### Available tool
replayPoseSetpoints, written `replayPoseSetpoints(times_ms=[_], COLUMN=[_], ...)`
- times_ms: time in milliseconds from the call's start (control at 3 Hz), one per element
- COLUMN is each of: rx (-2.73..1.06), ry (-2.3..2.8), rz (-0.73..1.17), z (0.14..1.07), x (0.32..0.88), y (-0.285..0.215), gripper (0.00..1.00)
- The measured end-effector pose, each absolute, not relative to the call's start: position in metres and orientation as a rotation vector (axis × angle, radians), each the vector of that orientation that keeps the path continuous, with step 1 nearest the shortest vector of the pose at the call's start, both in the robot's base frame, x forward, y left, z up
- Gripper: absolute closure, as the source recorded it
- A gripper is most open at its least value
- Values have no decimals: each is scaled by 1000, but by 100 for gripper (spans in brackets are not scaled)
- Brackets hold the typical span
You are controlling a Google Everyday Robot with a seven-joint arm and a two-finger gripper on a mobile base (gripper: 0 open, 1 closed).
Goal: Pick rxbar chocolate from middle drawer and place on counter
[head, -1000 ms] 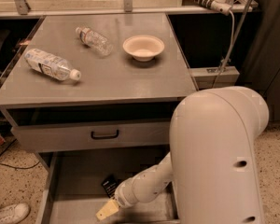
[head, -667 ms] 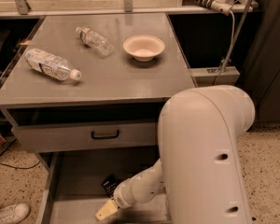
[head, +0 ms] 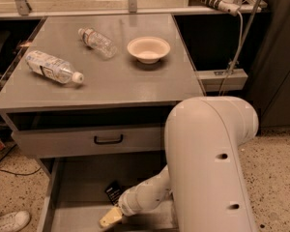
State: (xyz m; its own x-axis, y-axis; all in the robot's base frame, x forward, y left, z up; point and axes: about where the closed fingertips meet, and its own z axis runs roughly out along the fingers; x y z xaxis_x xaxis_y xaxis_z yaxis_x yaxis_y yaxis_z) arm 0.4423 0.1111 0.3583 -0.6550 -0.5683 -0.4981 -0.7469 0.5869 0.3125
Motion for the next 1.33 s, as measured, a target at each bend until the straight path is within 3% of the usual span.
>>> replayPoseSetpoints(times_ms=[333, 1333], rx=[-1064, -1064], ry=[2474, 2474], rz=[722, 722], z=[358, 358], x=[443, 443], y=[111, 111], gripper=[19, 89])
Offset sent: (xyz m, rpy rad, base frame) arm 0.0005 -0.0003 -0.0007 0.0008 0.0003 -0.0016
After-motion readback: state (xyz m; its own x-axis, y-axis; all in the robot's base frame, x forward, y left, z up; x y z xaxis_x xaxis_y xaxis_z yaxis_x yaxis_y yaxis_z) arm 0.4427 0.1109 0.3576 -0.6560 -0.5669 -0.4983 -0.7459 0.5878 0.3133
